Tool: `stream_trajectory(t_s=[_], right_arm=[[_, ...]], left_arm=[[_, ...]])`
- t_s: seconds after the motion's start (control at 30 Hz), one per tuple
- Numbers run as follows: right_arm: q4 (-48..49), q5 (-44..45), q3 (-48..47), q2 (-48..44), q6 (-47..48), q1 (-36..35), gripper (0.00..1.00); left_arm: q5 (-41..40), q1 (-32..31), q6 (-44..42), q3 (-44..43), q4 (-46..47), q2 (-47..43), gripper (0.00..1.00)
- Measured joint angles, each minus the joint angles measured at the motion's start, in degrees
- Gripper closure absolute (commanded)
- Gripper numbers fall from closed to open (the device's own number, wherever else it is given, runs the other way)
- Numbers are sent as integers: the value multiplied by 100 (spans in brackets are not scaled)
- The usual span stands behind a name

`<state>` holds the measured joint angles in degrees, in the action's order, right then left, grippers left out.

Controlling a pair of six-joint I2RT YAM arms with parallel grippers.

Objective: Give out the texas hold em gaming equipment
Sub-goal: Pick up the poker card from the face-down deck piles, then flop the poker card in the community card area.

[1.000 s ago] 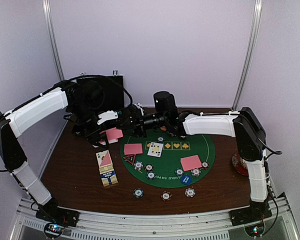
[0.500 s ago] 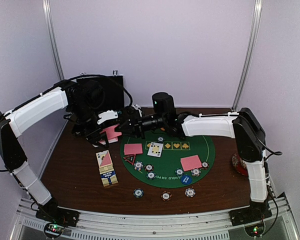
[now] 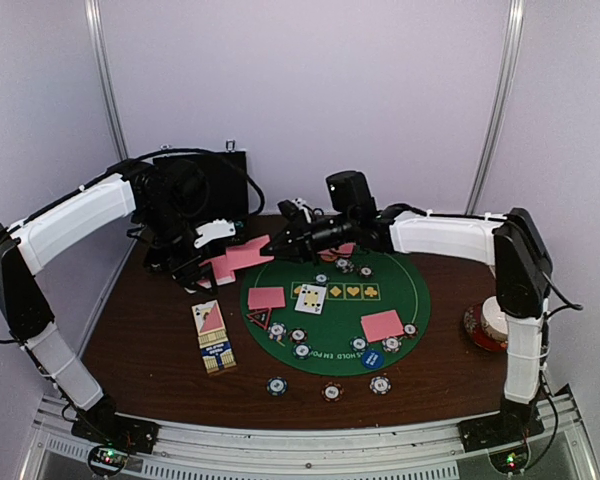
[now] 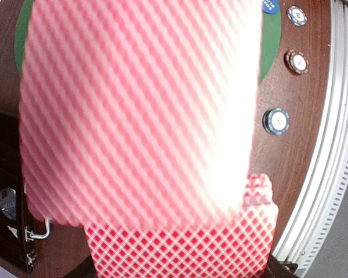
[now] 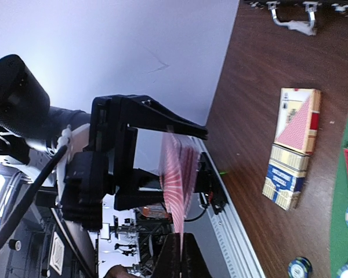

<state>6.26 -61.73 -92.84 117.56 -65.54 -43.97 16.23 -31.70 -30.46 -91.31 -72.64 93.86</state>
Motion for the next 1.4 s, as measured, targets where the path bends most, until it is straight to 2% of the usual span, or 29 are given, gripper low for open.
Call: stream_trajectory(t_s=[0.1,0.2,0.33,0.47,0.6,0.77,0.9,1.07,1.13,1.27,1.4], right_arm=[[-1419,188,-212,-356,1084,343,100],[-3220,841,-1001,-448,2498,612,100],[-4996,2337,-1954,-444,4140,603,100],[-5987,4476,-2330,-319,5510,199,100],[-6220,6675,-2262,131,6618,-437,100],[-5838,8653,-1545,629,7670,-988,100],[-5379,9597,-1137,874,8273,-1178,100],[-4819,10209,-901,1071,8723,-1344,100],[-4669,10330,-813,1150,8819,-1399,93],[-4551,10375,-699,1311,8824,-1486,48],[-4538,10334,-608,1311,8749,-1517,19]], left_arm=[[-22,0,0,7,-7,0,94],[-63,0,0,35,-9,0,94],[-103,0,0,66,-11,-2,94],[-111,0,2,83,-11,-11,95],[-116,0,2,103,-28,-24,95],[-109,0,2,103,-46,-50,95],[-105,0,2,103,-66,-57,95],[-105,0,0,103,-79,-57,95],[-105,0,0,103,-81,-57,96],[-105,0,0,101,-85,-57,96],[-105,0,0,96,-90,-57,96]])
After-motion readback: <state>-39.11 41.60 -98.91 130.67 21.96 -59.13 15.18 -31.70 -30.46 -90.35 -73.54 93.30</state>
